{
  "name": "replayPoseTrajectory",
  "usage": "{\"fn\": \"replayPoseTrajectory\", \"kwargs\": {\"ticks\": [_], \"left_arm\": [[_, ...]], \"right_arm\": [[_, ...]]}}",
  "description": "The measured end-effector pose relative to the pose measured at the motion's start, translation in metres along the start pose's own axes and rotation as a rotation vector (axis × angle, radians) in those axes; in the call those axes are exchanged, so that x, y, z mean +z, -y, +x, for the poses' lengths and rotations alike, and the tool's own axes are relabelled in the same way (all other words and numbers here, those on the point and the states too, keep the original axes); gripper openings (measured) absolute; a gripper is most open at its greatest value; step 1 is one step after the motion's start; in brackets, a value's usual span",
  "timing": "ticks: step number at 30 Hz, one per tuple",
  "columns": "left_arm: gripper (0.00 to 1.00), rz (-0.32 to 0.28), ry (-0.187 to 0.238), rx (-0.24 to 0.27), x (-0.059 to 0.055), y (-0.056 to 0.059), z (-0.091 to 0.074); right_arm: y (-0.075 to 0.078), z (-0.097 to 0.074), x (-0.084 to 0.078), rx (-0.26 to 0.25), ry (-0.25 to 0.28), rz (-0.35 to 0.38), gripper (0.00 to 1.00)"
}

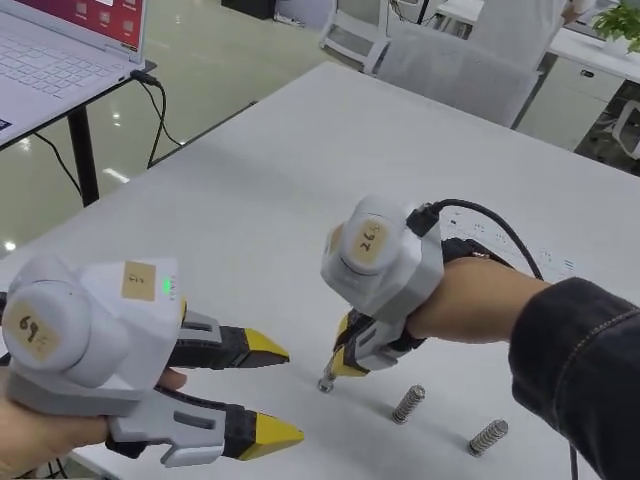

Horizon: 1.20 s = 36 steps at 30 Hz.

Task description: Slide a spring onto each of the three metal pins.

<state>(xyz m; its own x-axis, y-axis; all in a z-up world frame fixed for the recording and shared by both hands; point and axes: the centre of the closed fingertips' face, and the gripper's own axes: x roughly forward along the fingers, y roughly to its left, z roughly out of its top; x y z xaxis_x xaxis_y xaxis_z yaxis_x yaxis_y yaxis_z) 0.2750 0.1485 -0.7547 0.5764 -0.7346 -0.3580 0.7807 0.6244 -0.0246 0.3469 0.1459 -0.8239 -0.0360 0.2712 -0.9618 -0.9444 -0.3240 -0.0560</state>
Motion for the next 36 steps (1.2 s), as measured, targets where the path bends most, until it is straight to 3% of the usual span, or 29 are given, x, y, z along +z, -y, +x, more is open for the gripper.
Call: {"fn": "replayPoseTrajectory", "kwargs": {"ticks": [29,36], "left_arm": [[0.32,0.003,-0.013,-0.001,-0.001,0.002,0.002],[0.32,0.002,-0.015,-0.001,-0.001,0.002,0.003]], "right_arm": [[0.001,0.015,-0.007,-0.017,0.022,0.067,0.09],[0.002,0.015,-0.009,-0.031,0.023,0.070,0.15]]}}
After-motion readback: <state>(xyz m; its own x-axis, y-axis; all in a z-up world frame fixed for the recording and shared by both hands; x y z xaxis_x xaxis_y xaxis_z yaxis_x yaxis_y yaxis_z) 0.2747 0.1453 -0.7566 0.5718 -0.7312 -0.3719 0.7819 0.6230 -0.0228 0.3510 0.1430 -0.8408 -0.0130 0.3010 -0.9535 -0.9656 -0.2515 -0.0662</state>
